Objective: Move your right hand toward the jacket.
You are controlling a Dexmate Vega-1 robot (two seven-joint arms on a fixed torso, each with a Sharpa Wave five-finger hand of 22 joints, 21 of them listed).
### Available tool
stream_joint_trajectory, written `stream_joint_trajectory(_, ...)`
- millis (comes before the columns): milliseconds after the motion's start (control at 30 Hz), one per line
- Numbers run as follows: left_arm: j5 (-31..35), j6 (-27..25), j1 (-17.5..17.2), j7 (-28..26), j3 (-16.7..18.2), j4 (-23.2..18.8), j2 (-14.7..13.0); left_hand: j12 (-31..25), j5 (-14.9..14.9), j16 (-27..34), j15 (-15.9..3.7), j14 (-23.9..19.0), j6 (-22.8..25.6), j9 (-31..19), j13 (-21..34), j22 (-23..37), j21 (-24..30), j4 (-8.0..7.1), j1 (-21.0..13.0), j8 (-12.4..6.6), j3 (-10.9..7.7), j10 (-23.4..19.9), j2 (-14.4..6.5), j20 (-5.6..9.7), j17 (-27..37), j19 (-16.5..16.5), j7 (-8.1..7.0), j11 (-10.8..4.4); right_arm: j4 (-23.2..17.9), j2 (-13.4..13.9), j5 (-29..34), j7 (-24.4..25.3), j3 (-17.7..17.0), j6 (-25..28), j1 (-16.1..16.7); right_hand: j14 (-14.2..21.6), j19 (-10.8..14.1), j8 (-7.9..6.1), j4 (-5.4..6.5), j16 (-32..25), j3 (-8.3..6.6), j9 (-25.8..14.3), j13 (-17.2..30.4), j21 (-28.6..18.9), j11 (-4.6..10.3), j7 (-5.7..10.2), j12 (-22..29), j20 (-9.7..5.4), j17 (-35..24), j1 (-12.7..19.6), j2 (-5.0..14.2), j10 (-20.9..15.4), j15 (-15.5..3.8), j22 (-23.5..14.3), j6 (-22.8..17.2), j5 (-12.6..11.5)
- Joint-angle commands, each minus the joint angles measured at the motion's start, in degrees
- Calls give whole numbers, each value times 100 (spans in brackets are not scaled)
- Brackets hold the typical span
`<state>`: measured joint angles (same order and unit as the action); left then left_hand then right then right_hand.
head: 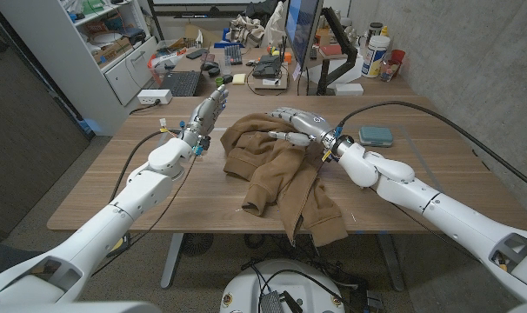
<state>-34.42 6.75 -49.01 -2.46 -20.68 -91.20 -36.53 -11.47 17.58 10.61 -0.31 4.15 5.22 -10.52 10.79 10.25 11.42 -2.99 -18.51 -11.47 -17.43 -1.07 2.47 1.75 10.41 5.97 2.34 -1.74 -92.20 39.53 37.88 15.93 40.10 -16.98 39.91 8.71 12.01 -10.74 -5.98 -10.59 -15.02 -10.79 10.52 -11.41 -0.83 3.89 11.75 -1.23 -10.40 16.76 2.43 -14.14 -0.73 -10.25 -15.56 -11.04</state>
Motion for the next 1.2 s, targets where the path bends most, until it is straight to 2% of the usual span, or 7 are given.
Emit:
stream_joint_trajectory(33, -169, 88, 31, 173, 41, 121, 56, -11, -6, 11, 9, 59, 26, -25, 10, 19, -2, -13, -29, -4, 30, -7, -43, -13, 18, 46, 18, -45, 155, -57, 194, 19, 169, 160, -95, 8, 10, -46, -14, -10, 20, -13, 12, 26, 26, 33, 53, -21, -12, -35, -8, -50, -31, -19, -37, -36)
stream_joint_trajectory(533, -104, 53, 61, 141, 11, 108, 29, -10, -8, 10, 16, 66, 25, -25, 9, 19, -1, -14, -34, -2, 44, -3, -46, -14, 18, 52, 15, -37, 245, -52, 396, 35, 362, 268, -194, 28, 7, -51, -10, -16, 26, -13, 13, 22, 44, 43, 69, -30, -11, -48, -4, -92, -52, -19, -53, -42)
stream_joint_trajectory(1200, -98, 234, 220, 282, -76, 355, 208, -9, -13, 14, 13, 64, 37, -25, 10, 19, 3, -19, -39, -4, 66, 4, -55, -19, 18, 56, 24, -36, 278, -23, 422, -44, 461, 251, -259, 64, 14, -60, -7, -23, 28, -13, 14, 15, 47, 59, 78, -40, -9, -58, 7, -127, -68, -19, -85, -50)
